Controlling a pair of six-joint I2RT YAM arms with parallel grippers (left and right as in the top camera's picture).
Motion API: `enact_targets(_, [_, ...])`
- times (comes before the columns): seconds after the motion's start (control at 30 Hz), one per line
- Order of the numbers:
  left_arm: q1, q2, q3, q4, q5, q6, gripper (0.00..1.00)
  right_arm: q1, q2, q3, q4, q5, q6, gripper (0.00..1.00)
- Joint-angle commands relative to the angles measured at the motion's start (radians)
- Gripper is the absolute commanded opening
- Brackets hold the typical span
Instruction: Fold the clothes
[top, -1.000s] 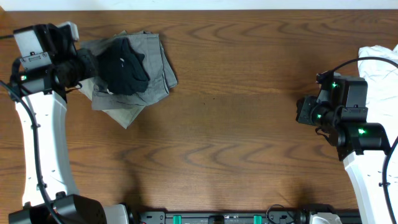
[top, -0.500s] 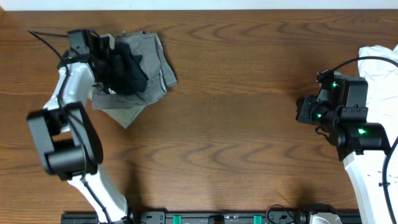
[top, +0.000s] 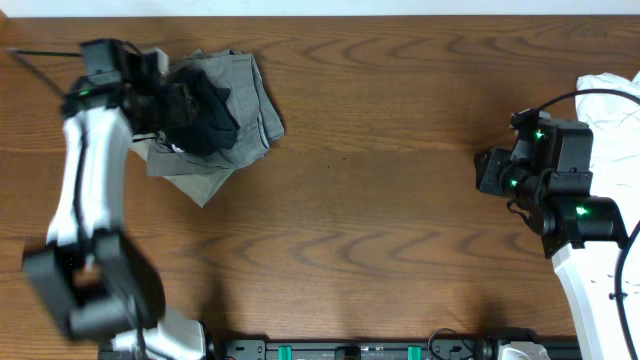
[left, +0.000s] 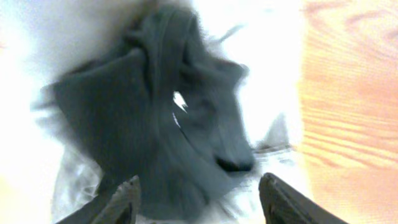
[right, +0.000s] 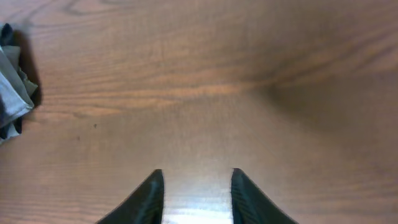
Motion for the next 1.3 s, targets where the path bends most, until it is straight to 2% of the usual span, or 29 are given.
enact_targets(0.0, [0.002, -0.185, 0.016, -0.082, -0.002, 0.004, 0.65, -0.007, 0.004, 0.011, 0.028, -0.005, -0.025, 0.38])
enact_targets(0.1, [-0.006, -0.322, 0.016, -0.193, -0.003, 0.003, 0.68, -0.007, 0.004, 0.011, 0.074, -0.032, -0.094, 0.43])
enact_targets(0.13, [-0.007, -0.374, 0.016, -0.238, -0.018, 0.003, 0.88, -0.007, 0.004, 0.011, 0.096, -0.068, -0.131, 0.47])
enact_targets(0.17, [-0.008, -0.412, 0.016, -0.274, -0.035, 0.002, 0.99, -0.007, 0.004, 0.011, 0.111, -0.105, -0.154, 0.51])
enact_targets(0.27, [-0.008, -0.513, 0.016, -0.385, -0.062, -0.006, 0.98, -0.007, 0.004, 0.011, 0.133, -0.186, -0.163, 0.64])
enact_targets(0.3, [-0.008, -0.537, 0.016, -0.411, -0.064, -0.005, 0.98, -0.007, 0.004, 0.011, 0.132, -0.192, -0.163, 0.77])
enact_targets(0.33, [-0.008, -0.561, 0.016, -0.438, -0.064, -0.005, 0.98, -0.007, 0.004, 0.011, 0.128, -0.192, -0.163, 0.99])
enact_targets(0.63, [-0.008, -0.616, 0.016, -0.475, -0.105, -0.005, 0.98, -0.007, 0.004, 0.011, 0.063, -0.193, -0.161, 0.99])
enact_targets(0.87, [-0.008, -0.610, 0.016, -0.475, -0.105, -0.005, 0.98, -0.007, 0.004, 0.011, 0.034, -0.304, -0.064, 0.99])
enact_targets(1.17, [-0.008, -0.607, 0.016, -0.475, -0.105, -0.005, 0.98, -0.021, -0.018, 0.012, -0.014, -0.266, -0.104, 0.99])
enact_targets(1.27, [-0.008, -0.606, 0.016, -0.475, -0.105, -0.005, 0.98, -0.027, -0.076, 0.011, 0.033, -0.266, -0.182, 0.99])
